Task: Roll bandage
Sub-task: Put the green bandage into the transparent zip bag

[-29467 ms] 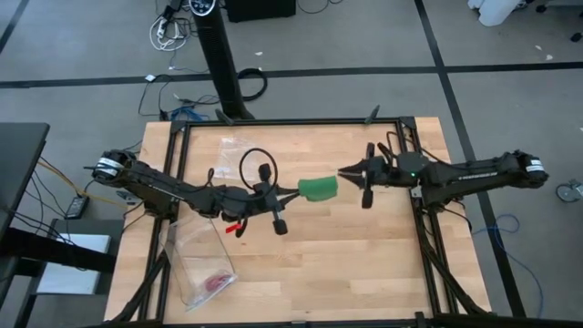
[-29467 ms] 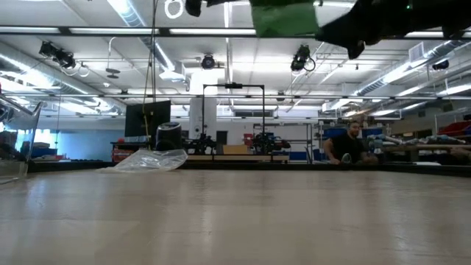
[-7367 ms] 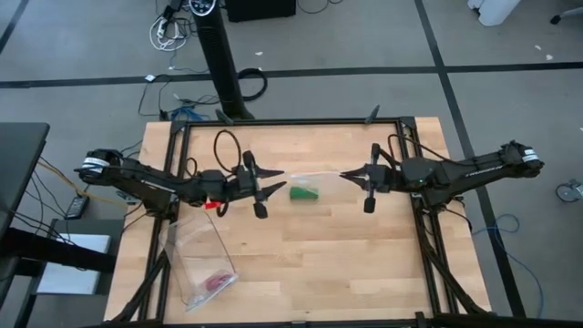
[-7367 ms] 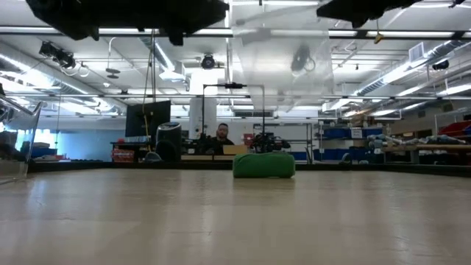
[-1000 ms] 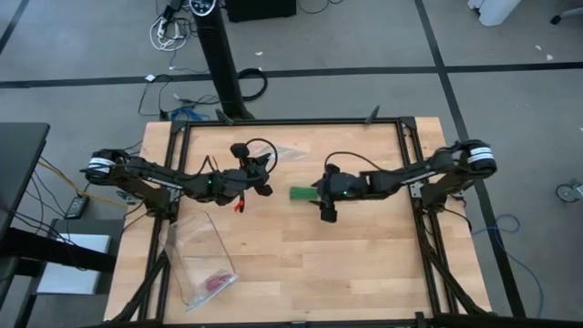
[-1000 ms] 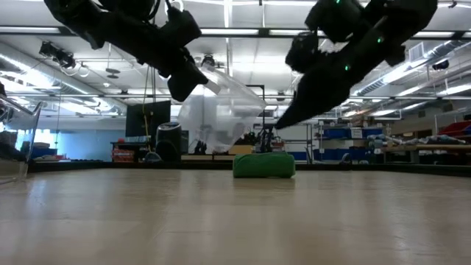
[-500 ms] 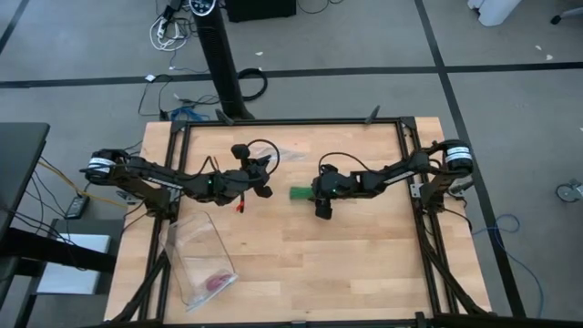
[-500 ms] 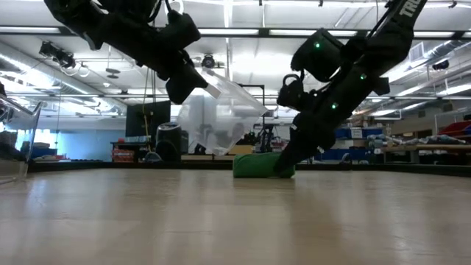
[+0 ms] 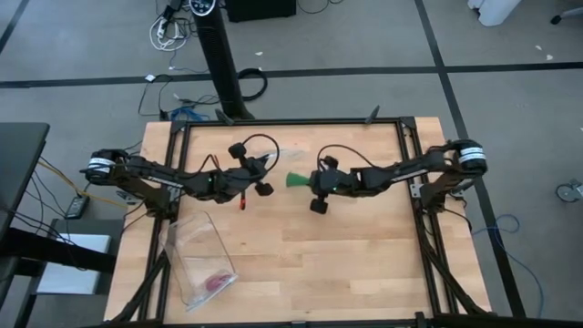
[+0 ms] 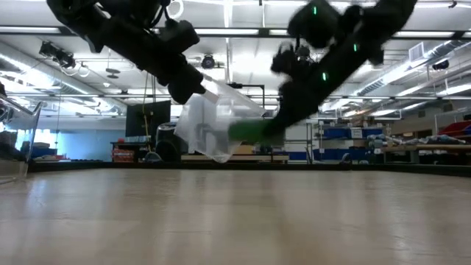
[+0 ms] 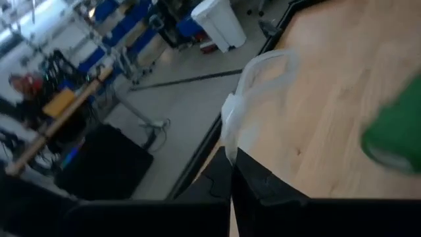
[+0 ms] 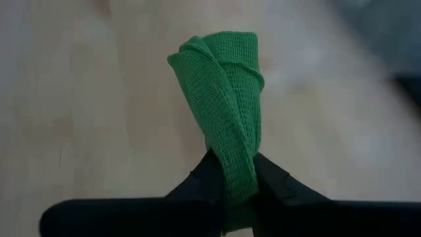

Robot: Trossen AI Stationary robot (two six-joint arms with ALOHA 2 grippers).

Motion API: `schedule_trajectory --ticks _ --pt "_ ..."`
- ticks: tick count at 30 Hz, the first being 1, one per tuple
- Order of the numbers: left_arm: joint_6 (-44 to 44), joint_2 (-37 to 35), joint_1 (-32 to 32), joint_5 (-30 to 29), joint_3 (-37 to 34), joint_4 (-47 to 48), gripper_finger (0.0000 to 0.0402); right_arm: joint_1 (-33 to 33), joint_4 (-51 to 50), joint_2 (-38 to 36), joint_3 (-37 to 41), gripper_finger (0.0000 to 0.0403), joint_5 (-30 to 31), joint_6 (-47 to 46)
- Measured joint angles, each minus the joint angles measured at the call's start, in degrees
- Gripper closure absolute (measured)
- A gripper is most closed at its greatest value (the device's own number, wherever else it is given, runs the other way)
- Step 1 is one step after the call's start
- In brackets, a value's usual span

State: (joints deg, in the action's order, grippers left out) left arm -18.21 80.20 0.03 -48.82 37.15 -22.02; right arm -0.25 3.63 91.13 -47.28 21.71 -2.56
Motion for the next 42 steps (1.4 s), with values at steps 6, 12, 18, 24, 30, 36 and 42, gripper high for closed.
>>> schedule_trajectory --ticks 6,12,18,24,30,36,42 --pt "8.11 0.0 -0.35 0.02 0.0 1.14 0.0398 3.17 -10.96 -6.98 -8.69 0.0369 15.77 4.67" --pt "14.13 0.0 -0.35 0.04 0.0 0.59 0.0399 2.12 -15.16 -7.91 -13.37 0.0369 20.94 10.42" --pt "17.23 0.02 -0.37 0.95 0.02 -1.43 0.04 0.04 -16.45 -5.86 -13.58 0.0369 20.77 11.26" --pt "18.44 0.04 -0.43 1.05 0.02 -3.19 0.04 -0.22 -16.85 -4.4 -13.52 0.0369 20.32 11.28" --pt "21.37 0.04 -0.48 1.02 0.2 -3.17 0.04 0.34 -17.45 -4.11 -13.56 0.0369 20.11 11.77" --pt "22.92 0.04 -1.1 0.73 0.26 -3.12 0.04 2.57 -17.21 -4.28 -13.52 0.0369 24.03 12.2" --pt "24.49 0.04 -1.53 1.18 0.26 -2.93 0.04 3.17 -17.26 -4.23 -13.52 0.0369 26.94 10.76"
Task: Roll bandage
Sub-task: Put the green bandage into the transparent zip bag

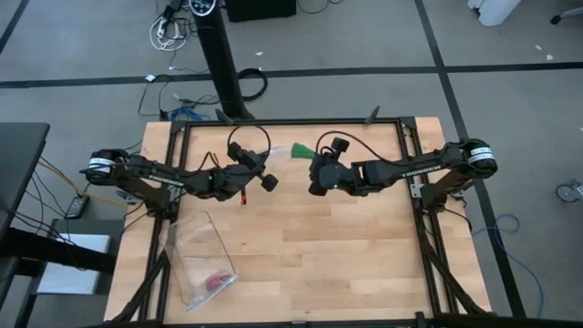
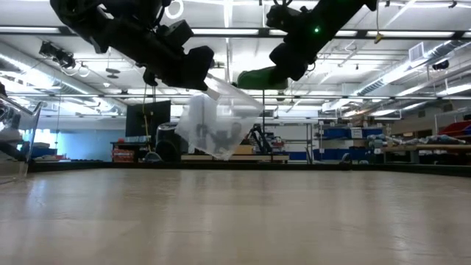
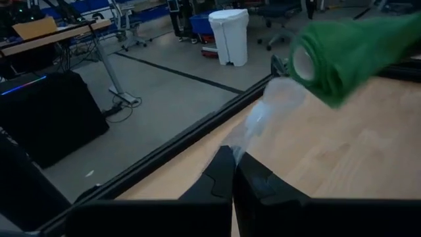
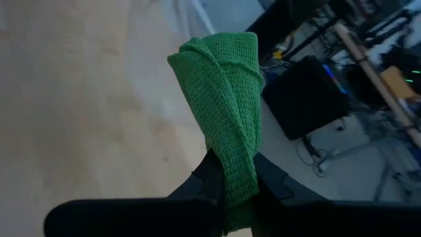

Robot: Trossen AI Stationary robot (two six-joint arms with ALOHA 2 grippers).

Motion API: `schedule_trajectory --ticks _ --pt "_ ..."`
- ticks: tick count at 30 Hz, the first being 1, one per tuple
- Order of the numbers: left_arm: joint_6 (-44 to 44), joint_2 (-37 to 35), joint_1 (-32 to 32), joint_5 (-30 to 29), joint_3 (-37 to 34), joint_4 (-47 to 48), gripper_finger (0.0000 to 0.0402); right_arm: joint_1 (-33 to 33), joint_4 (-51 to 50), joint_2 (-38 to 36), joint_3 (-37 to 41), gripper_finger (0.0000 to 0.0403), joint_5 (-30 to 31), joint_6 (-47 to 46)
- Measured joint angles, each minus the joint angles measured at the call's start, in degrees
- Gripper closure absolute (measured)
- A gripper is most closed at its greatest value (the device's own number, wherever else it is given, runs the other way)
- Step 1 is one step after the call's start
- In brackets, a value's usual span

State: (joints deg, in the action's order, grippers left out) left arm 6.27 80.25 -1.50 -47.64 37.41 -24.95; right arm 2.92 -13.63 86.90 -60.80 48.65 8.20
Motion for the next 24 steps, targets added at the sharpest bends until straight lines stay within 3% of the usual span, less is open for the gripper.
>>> schedule_trajectory --ticks 7,24 --pt "1.59 0.0 0.02 0.18 0.0 -0.01 0.0401 -0.02 2.01 -0.03 0.0 0.0369 5.41 -0.16" --pt "4.5 0.0 0.04 1.97 0.0 -4.5 0.0401 -0.09 1.49 0.12 0.02 0.0369 3.67 -0.43"
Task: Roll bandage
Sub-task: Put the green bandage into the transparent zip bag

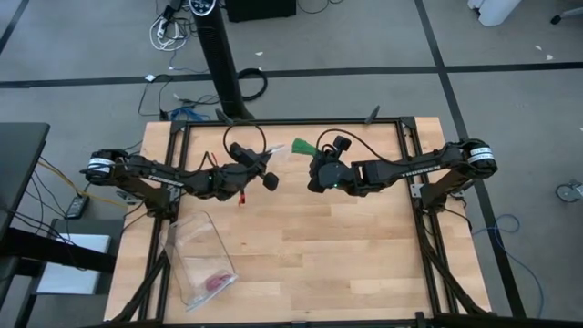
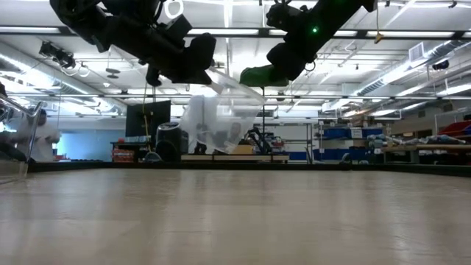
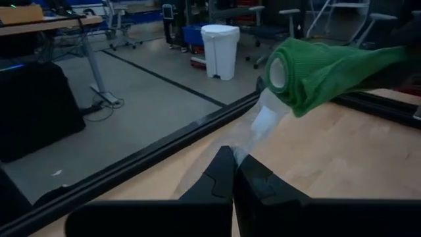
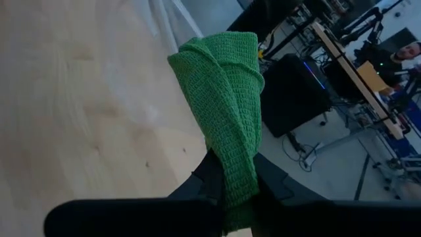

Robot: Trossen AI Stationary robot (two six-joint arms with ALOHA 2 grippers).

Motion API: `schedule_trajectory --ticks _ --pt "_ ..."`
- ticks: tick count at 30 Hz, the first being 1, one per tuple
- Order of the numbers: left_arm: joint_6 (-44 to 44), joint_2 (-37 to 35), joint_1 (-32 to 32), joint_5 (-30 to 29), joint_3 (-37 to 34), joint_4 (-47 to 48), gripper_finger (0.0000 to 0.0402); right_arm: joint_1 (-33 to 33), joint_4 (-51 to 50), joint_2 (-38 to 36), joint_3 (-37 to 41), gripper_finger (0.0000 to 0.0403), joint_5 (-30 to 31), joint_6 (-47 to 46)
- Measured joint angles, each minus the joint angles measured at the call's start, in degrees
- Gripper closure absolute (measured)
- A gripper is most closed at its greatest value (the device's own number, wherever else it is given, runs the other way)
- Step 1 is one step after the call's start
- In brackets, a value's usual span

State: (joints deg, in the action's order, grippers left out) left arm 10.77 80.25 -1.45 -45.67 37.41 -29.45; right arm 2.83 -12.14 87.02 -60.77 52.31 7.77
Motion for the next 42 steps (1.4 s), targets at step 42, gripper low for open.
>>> schedule_trajectory --ticks 42 --pt "-2.83 0.0 -6.07 32.18 -0.15 -5.08 0.0401 -2.95 19.73 -1.46 30.65 0.036 -39.76 -19.72"
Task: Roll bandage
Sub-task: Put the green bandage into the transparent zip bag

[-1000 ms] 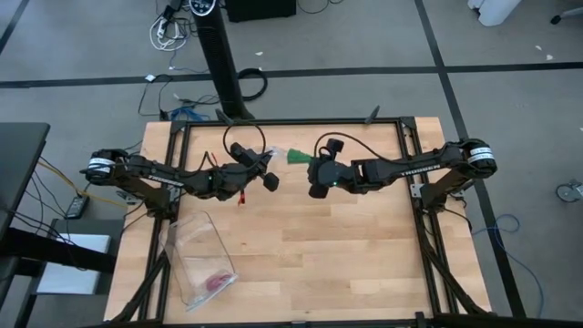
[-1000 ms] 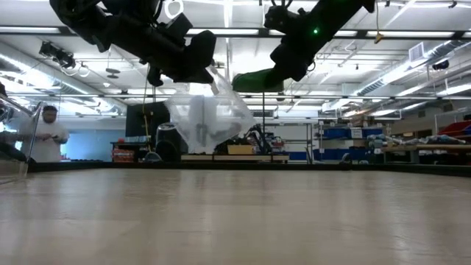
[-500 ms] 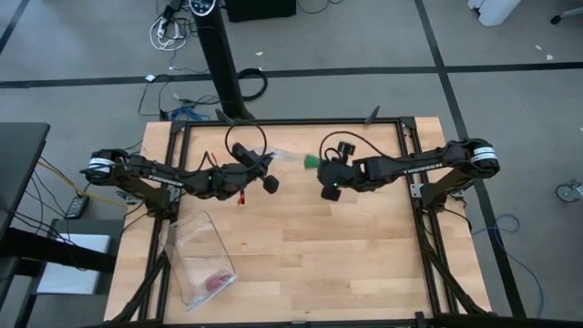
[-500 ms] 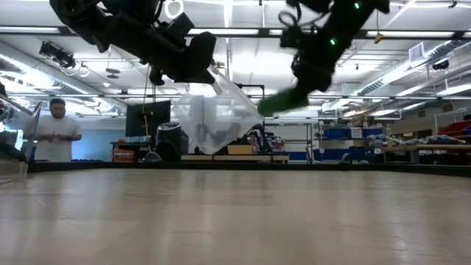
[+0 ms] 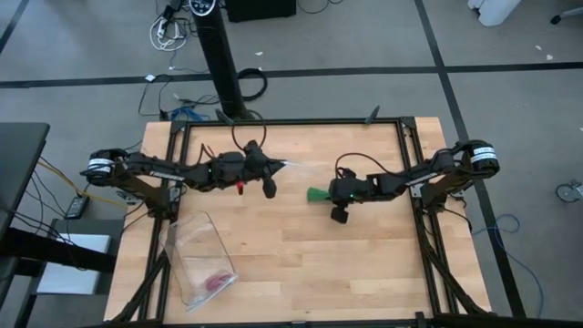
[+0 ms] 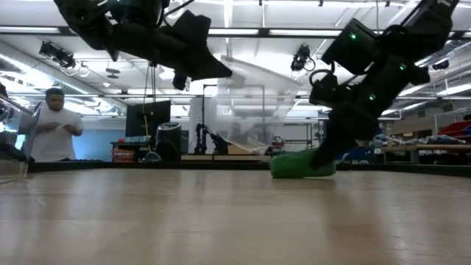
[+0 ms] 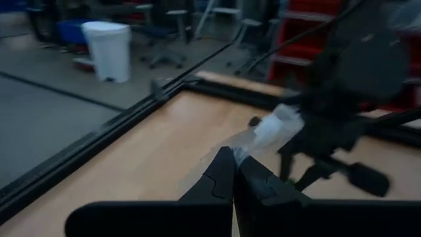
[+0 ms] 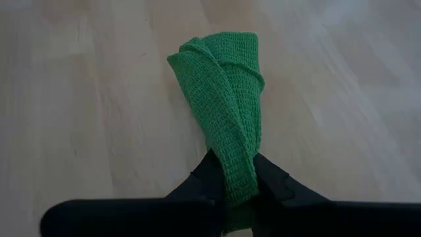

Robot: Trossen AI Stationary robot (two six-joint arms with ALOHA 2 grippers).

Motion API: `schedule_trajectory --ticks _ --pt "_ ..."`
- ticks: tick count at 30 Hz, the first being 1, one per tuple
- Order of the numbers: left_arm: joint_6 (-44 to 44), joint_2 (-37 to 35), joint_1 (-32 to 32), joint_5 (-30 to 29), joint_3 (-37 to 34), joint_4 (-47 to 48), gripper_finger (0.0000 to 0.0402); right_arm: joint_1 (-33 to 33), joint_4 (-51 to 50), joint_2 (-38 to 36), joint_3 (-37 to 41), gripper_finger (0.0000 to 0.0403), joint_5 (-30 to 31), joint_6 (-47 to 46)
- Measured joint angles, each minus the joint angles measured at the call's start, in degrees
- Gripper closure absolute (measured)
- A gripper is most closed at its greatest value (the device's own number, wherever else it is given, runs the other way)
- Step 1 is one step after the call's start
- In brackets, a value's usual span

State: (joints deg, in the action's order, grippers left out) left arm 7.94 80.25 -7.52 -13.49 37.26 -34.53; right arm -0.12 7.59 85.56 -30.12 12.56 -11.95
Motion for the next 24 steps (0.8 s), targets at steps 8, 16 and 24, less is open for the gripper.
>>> schedule_trajectory --ticks 8,16,24 --pt "-0.35 0.0 -2.3 12.3 -0.27 -4.91 0.0401 0.13 1.7 -0.04 1.26 0.0305 1.04 -1.5" --pt "2.9 -0.04 -4.93 19.15 -10.97 -26.43 0.0401 0.02 2.06 -2.58 1.33 0.0226 2.8 0.23" --pt "4.53 -0.04 -6.46 19.22 -15.91 -32.29 0.0401 0.02 2.38 -13.06 1.33 0.017 2.76 0.49"
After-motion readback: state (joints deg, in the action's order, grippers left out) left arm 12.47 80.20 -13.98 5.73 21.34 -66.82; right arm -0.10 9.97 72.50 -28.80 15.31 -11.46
